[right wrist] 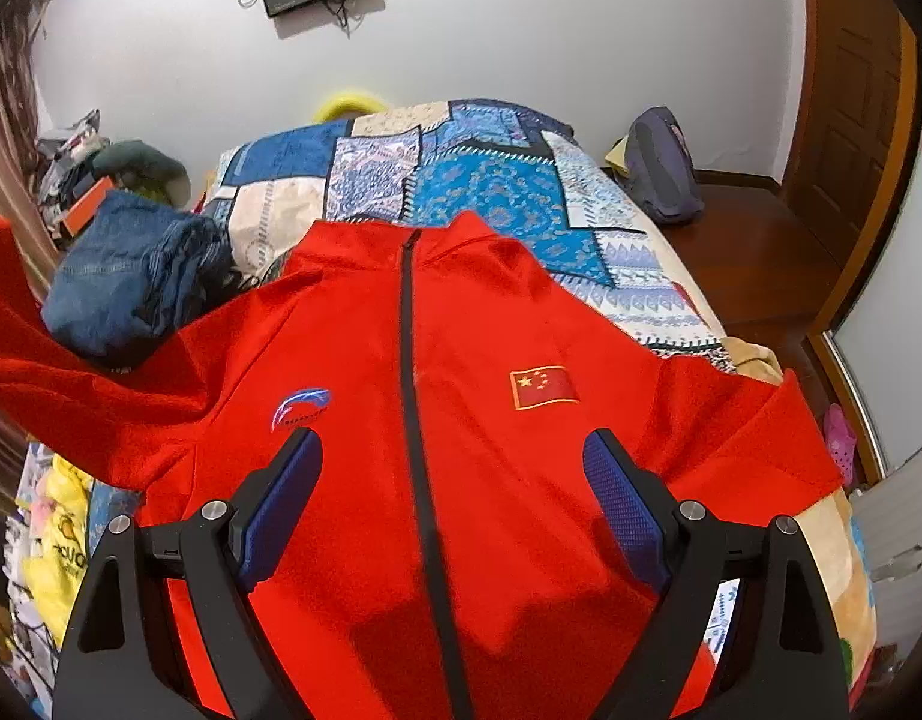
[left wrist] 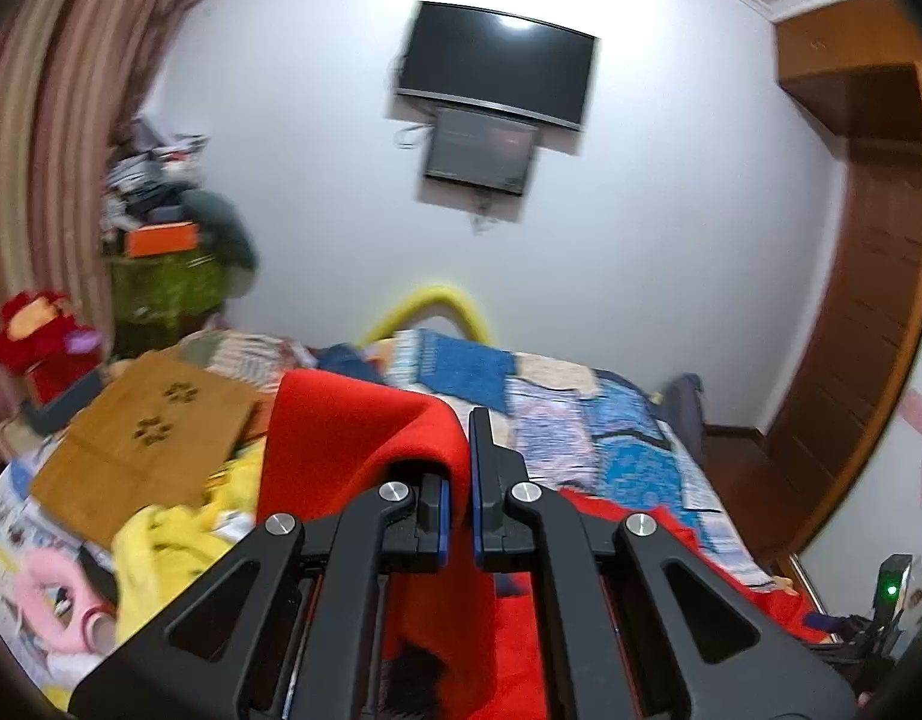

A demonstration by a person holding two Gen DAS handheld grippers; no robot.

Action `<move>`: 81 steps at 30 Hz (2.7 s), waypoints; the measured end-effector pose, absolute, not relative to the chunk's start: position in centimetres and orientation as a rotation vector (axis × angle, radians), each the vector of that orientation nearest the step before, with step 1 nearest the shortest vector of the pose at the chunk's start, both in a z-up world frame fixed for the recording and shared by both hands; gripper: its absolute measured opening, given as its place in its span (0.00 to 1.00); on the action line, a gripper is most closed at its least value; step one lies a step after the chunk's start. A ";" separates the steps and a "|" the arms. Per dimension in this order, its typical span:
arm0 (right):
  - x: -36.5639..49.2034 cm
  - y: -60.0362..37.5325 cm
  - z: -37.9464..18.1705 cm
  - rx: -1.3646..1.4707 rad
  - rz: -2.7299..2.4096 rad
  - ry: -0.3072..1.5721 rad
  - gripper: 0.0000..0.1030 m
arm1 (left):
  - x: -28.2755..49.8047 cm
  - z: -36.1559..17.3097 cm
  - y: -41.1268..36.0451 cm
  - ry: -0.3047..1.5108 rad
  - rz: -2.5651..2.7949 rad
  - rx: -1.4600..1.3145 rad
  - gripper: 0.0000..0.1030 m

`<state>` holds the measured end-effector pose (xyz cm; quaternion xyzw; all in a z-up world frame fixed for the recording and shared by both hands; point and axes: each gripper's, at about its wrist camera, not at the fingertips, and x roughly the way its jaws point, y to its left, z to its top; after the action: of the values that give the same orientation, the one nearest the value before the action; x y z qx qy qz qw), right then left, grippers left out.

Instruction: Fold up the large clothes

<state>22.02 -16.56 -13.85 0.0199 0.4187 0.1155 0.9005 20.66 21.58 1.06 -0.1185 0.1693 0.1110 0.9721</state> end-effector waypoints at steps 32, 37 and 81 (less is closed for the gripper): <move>22.4 -26.5 -16.6 0.147 0.096 0.918 0.84 | 37.4 -18.6 -11.9 1.031 -0.392 0.178 0.09; 21.9 -26.4 -16.5 0.101 0.093 0.923 0.84 | 36.1 -18.4 -11.4 1.050 -0.405 0.180 0.63; 28.0 -5.6 -24.0 -0.561 0.369 0.973 0.09 | 25.8 -25.7 15.2 1.111 0.059 -0.120 0.90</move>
<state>28.01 -5.64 -23.97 -0.2645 0.4586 0.1740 0.8303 25.79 15.25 -25.73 -0.0568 0.5271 0.0279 0.8474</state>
